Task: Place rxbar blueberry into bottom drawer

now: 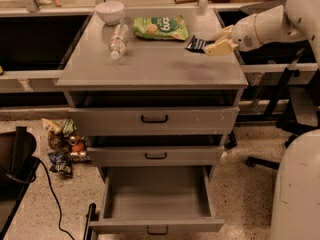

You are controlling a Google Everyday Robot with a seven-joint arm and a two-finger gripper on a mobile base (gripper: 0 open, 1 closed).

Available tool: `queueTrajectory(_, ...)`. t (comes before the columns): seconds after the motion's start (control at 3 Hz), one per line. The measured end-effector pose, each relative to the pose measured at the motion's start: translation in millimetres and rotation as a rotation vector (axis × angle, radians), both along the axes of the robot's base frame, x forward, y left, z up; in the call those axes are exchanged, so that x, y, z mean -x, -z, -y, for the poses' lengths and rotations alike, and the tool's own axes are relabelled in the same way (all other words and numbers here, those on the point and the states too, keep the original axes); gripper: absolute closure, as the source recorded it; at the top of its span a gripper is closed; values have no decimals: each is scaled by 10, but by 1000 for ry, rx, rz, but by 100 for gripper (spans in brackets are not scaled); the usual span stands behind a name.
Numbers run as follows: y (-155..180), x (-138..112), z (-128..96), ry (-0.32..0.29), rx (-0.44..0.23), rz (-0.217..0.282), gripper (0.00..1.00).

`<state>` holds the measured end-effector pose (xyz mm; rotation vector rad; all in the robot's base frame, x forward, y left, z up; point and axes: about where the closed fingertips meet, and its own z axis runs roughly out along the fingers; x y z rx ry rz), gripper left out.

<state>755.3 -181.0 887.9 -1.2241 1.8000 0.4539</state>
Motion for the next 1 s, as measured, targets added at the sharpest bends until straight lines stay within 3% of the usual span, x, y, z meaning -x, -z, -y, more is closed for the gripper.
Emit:
queueTrajectory(0.33, -2, 1, -2, -1, 0, 0, 100)
queueTrajectory(0.67, -28, 67, -114, -69, -14, 1, 100)
queueTrajectory(1.0, -146, 496, -352, -237, 10, 11, 100)
